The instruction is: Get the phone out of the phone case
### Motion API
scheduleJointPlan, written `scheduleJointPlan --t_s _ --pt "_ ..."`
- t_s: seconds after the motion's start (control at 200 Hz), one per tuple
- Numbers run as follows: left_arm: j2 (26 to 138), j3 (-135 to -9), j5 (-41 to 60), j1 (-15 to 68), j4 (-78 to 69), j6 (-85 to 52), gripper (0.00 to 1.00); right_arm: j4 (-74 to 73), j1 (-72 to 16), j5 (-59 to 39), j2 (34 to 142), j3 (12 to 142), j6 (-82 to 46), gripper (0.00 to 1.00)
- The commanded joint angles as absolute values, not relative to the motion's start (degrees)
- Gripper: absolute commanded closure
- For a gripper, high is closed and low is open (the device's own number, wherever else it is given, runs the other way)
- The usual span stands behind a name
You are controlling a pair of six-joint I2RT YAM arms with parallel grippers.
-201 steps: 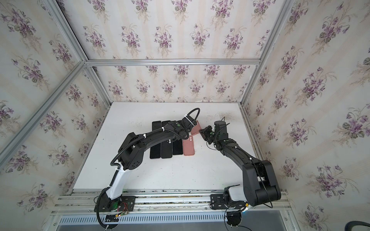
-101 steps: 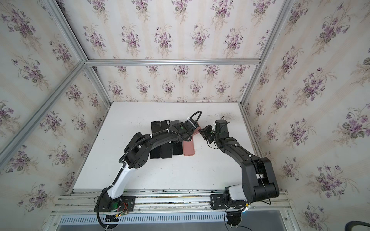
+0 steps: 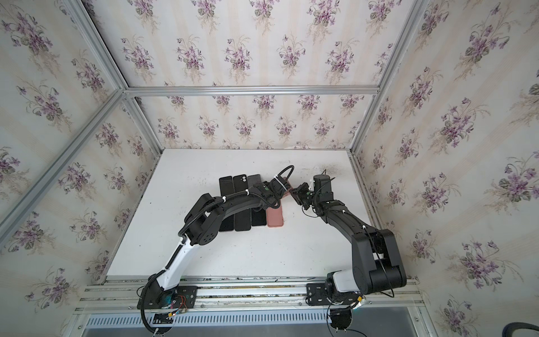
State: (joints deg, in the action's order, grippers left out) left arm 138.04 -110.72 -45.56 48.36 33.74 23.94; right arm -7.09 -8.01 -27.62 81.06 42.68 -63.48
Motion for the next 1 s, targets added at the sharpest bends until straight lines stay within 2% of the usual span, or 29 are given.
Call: scheduleJointPlan --t_s 0.0,0.285,0.35,0.39,0.69,0.884,0.994 --pt "138.74 -110.4 -37.91 48.25 37.58 21.83 0.77 -8.22 -8.05 -27.99 80.53 42.87 -62.64 1.0" --pt "137.62 -109.81 -37.66 48.25 37.49 20.71 0.53 -9.01 -8.02 -27.51 80.53 42.45 -62.92 1.0" --pt "137.01 -109.86 -38.09 48.25 37.49 20.05 0.46 -9.71 -8.02 -27.65 80.85 42.45 -62.86 1.0" --pt "136.56 -109.94 -38.19 48.17 37.51 19.41 0.38 -10.01 -8.0 -27.44 81.16 42.45 -62.82 1.0" --pt "129.12 -108.62 -39.51 46.96 37.67 14.92 0.16 -15.52 -8.08 -28.04 84.56 42.12 -62.67 1.0" --pt "118.36 -103.27 -33.56 44.12 38.62 5.96 0.04 -24.43 -8.39 -26.59 89.13 40.03 -64.3 1.0" --pt "111.84 -99.25 -24.05 40.08 40.59 -2.23 0.02 -30.74 -9.5 -25.36 92.66 39.55 -65.87 1.0"
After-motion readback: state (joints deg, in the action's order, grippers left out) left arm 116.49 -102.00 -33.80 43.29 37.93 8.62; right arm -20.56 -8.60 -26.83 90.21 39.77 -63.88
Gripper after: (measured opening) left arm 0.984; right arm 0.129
